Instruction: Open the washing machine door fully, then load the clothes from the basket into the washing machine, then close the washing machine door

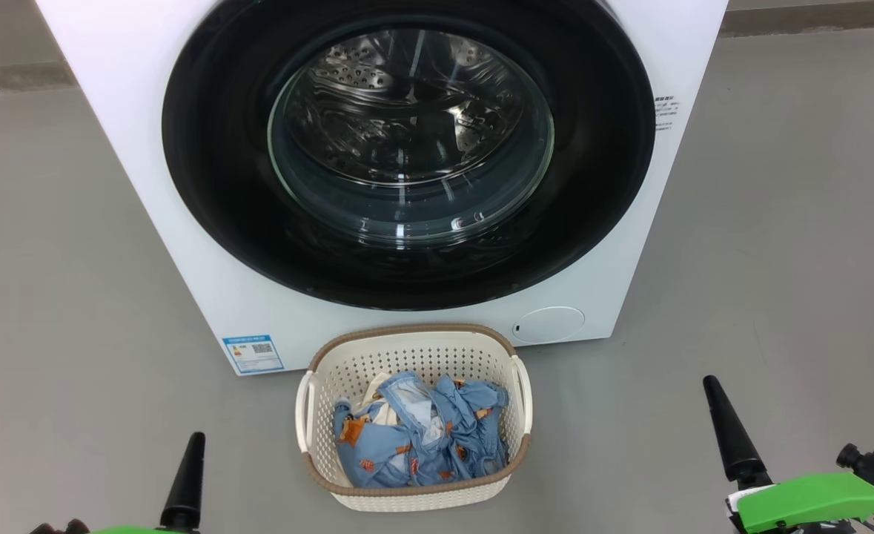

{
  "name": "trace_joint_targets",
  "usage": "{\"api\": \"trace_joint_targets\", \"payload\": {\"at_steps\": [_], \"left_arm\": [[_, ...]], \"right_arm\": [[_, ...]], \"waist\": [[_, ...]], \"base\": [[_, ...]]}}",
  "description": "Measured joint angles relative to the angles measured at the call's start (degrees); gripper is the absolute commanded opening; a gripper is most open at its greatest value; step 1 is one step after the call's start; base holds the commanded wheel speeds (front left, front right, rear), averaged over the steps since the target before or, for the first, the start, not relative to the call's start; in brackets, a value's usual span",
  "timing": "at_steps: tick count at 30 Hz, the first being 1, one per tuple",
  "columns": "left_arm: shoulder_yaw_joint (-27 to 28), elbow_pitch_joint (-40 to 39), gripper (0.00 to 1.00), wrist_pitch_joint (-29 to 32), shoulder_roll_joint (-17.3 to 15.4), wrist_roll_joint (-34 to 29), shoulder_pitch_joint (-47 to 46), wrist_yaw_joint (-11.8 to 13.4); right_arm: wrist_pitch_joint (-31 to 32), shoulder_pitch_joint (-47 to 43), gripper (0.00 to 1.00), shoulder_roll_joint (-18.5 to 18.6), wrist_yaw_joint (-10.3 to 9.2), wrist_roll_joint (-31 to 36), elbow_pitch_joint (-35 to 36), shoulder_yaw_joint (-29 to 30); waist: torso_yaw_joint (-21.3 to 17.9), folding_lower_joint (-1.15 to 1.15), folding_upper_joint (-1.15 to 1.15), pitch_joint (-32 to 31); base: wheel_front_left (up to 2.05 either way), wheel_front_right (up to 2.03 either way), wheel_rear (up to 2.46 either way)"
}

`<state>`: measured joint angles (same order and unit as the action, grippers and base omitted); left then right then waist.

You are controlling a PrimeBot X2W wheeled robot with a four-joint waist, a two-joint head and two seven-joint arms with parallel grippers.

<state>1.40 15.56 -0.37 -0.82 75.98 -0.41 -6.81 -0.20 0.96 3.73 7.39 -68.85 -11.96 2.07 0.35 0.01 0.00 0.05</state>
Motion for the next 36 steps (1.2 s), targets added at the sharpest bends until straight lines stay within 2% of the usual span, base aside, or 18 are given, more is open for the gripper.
{"api": "trace_joint_targets", "payload": {"at_steps": [13,36], "left_arm": [[-1.5,-0.4,1.00,-2.2,-0.8,-14.6,0.0,0.0],[-0.9,1.1,1.00,-5.9,-1.0,-33.5,0.3,-0.1]], "right_arm": [[-2.3,0.2,1.00,2.0,0.00,12.4,0.9,-3.4],[-6.1,0.2,1.00,3.2,0.00,31.2,-2.2,-4.5]], "waist": [[0.1,0.00,0.00,0.2],[0.1,0.00,0.00,0.5]], "base": [[0.00,0.00,0.00],[0.00,0.00,0.00]]}}
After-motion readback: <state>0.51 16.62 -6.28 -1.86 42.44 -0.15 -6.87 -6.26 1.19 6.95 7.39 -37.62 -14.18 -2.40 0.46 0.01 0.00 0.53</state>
